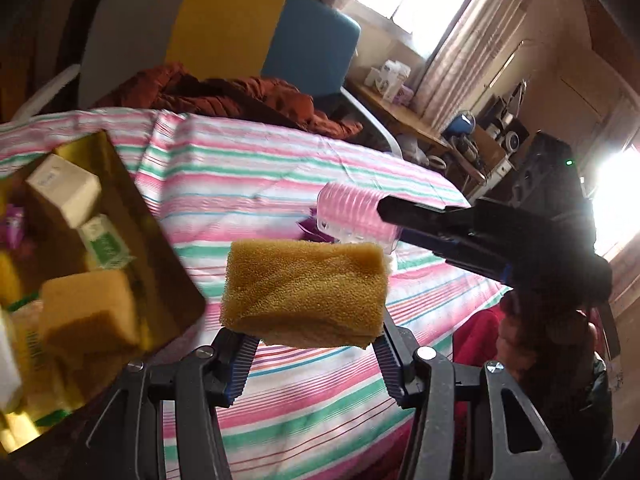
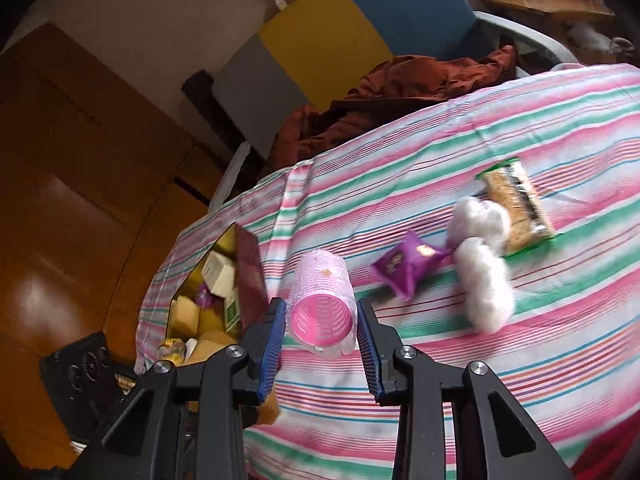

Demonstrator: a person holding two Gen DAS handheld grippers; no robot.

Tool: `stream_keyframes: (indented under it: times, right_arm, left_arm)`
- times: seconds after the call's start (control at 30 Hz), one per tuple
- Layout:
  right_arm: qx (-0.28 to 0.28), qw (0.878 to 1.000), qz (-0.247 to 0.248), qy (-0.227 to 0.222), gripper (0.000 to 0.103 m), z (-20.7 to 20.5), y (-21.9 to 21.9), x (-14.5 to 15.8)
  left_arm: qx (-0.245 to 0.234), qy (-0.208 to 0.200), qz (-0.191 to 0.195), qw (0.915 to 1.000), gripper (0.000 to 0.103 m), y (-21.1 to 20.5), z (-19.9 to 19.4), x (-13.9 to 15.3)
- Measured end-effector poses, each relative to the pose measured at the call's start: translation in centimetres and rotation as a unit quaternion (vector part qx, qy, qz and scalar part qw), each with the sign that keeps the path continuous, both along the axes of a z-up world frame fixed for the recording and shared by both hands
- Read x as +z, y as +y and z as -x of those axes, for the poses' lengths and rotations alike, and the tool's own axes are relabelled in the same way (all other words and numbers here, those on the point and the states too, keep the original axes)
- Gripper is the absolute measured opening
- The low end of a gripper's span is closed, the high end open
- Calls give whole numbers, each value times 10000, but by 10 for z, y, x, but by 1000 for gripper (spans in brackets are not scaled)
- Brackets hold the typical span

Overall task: Organize objects
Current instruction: 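Carry the sponge to the tray with the left tool while the right tool carries the roller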

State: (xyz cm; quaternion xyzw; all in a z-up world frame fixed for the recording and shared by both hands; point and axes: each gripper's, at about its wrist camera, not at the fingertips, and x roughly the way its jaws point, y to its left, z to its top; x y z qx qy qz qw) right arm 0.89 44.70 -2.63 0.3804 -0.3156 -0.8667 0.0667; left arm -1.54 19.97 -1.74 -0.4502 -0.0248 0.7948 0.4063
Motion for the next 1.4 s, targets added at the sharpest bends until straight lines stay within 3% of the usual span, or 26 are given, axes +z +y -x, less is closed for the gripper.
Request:
stream_keyframes:
  times: [0.2,0.63,1.1,1.27,1.4]
  right_arm:
    - [415,9990,-140,114,36,17,-39,15]
    - [1397,9887,-496,241,36,77,-135,41]
    - [1376,9826,-1248,39,36,177,-194,40]
    - [1332,9752,-1752,-251,36,221,-216,18]
    - [1488,9718,-1763,-491,38,237,-224,-1]
  left_arm:
    - [569,203,-137,9981,54,-57,9,15]
    - [1840,-18,59,9829,54,-176,29,-18]
    - [1852,-220,222,9822,55,-184,37,-43]
    - [1862,-293,291,9816,55,-184,43,-48]
    - [1904,-360,321,9805,65,-182,48,-49]
